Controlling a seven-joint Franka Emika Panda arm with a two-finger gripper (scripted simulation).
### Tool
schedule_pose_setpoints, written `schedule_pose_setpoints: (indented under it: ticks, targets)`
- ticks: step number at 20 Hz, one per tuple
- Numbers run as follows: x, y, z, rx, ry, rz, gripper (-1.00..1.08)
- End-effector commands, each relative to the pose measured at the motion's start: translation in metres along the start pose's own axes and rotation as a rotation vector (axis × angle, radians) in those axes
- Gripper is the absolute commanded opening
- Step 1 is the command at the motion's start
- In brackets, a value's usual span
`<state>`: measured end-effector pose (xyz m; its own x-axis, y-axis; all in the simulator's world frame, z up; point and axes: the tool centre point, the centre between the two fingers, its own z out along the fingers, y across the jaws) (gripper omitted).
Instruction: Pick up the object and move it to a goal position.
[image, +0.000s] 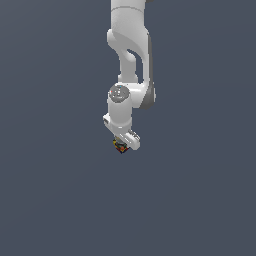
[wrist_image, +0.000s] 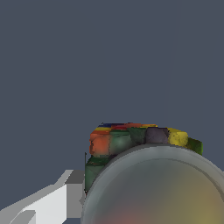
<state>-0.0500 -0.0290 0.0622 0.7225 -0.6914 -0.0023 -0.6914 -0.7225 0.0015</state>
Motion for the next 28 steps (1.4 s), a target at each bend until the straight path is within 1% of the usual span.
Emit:
schedule_pose_setpoints:
  ticks: [1,6,15,18,23,28]
  targets:
    - [-0.009,-0.017,-0.004,0.003,0.002,-0.001,-1.0]
    - [-0.034,-0.061,-0.012,0.002,0.003,-0.001,-1.0]
    - [-0.088,-0.156,-0.028,0.002,0.003,-0.001,-1.0]
    - [-0.102,-0.184,-0.033,0.002,0.003,-0.001,-1.0]
    - [-0.119,-0.217,-0.038,0.002,0.002,0.0,-1.0]
    - [-0.128,-0.236,-0.041,0.002,0.002,0.0,-1.0]
